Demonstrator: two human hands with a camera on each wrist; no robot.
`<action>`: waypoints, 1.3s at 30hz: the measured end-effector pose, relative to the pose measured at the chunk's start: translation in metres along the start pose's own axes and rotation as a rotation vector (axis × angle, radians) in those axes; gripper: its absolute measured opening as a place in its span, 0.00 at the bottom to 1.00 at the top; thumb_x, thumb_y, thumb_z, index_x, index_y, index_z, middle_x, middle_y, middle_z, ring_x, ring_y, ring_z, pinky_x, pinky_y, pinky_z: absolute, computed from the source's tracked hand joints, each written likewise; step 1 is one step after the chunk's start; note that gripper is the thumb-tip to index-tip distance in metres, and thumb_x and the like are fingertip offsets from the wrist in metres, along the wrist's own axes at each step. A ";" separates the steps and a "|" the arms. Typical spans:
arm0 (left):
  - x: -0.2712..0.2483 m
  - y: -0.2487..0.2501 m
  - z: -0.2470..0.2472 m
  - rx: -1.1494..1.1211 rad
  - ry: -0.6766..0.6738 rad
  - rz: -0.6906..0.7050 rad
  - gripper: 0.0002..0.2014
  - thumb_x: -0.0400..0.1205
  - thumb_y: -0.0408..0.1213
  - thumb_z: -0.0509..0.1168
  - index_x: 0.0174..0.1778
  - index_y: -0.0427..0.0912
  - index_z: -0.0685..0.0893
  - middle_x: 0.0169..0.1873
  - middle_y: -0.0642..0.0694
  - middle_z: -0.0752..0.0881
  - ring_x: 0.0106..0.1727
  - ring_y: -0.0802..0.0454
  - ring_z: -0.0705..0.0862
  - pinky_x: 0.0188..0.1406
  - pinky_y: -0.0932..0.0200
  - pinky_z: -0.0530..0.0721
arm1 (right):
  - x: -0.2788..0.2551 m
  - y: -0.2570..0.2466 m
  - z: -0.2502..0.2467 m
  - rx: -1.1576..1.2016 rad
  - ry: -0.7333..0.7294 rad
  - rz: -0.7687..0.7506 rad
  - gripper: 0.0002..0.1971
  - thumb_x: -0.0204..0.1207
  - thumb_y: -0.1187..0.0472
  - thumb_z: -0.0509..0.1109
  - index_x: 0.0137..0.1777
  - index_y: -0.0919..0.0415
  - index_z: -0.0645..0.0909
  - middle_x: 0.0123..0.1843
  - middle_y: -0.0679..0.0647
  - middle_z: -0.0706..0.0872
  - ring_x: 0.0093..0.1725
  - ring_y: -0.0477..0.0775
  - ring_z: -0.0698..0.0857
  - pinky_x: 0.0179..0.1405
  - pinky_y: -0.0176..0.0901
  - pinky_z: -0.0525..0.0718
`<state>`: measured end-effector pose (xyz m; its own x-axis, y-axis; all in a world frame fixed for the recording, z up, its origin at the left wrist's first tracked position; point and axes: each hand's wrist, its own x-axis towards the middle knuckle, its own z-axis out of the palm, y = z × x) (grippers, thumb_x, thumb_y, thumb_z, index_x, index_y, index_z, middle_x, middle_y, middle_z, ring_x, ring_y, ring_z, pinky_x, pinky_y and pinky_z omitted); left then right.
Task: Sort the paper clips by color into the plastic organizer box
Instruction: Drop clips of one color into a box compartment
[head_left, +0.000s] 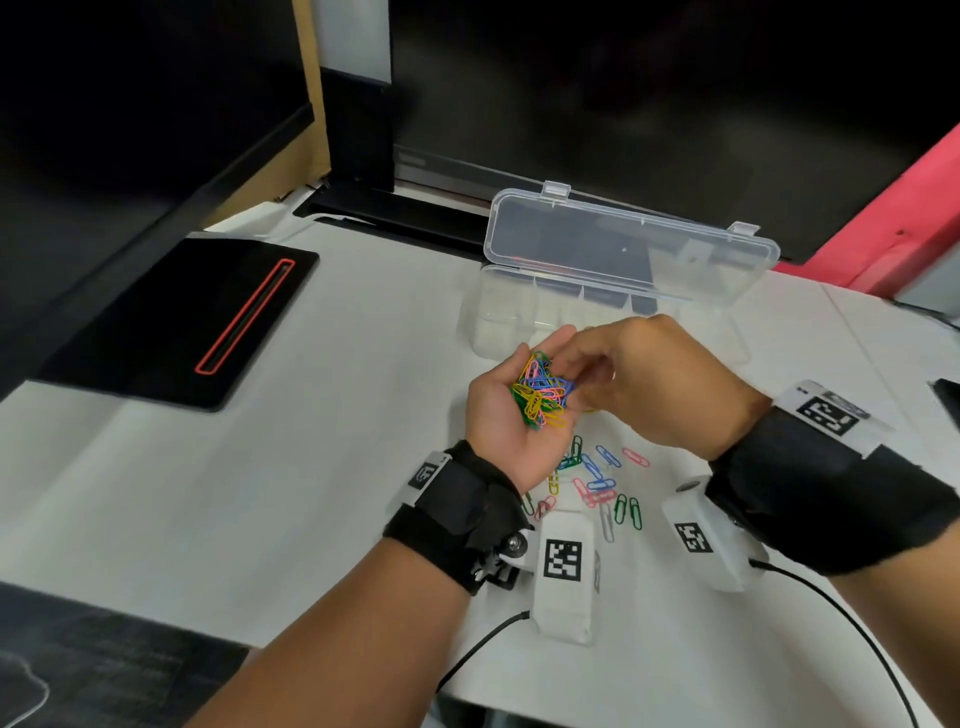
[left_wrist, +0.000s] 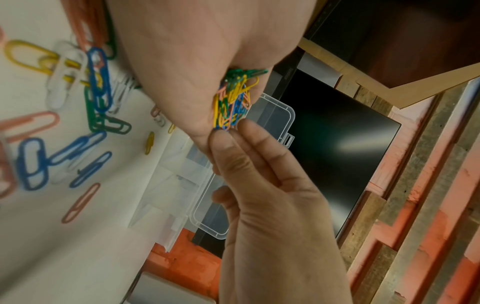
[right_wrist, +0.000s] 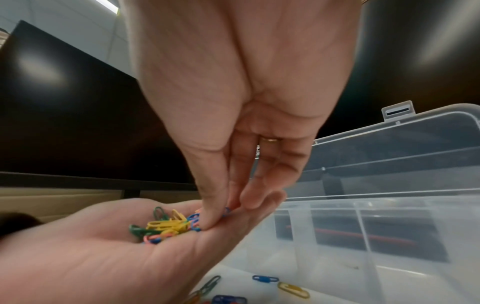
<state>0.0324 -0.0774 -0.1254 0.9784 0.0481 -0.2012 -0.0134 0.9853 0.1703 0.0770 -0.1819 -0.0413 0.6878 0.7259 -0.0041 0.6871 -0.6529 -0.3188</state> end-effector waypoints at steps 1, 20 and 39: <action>0.000 0.000 0.001 -0.008 0.005 -0.002 0.20 0.89 0.40 0.46 0.61 0.30 0.79 0.38 0.34 0.89 0.37 0.41 0.90 0.31 0.57 0.87 | 0.000 0.001 0.001 0.013 0.006 0.004 0.14 0.67 0.68 0.79 0.53 0.54 0.90 0.45 0.47 0.92 0.40 0.41 0.85 0.49 0.31 0.80; 0.004 0.002 -0.004 -0.002 0.004 -0.043 0.22 0.89 0.40 0.49 0.67 0.28 0.78 0.67 0.30 0.82 0.64 0.34 0.82 0.71 0.42 0.74 | 0.000 0.018 -0.015 1.525 0.078 0.611 0.16 0.79 0.58 0.56 0.29 0.60 0.71 0.29 0.54 0.70 0.26 0.51 0.68 0.24 0.37 0.68; 0.003 0.002 -0.003 -0.059 0.032 -0.032 0.21 0.89 0.39 0.49 0.67 0.28 0.78 0.61 0.31 0.86 0.53 0.38 0.88 0.44 0.52 0.89 | 0.002 -0.001 0.001 -0.102 -0.007 0.131 0.02 0.72 0.56 0.76 0.43 0.47 0.88 0.40 0.45 0.89 0.44 0.50 0.84 0.48 0.48 0.82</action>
<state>0.0345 -0.0745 -0.1287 0.9714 0.0208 -0.2365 0.0047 0.9943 0.1068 0.0771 -0.1792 -0.0423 0.7714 0.6347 -0.0462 0.6125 -0.7602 -0.2168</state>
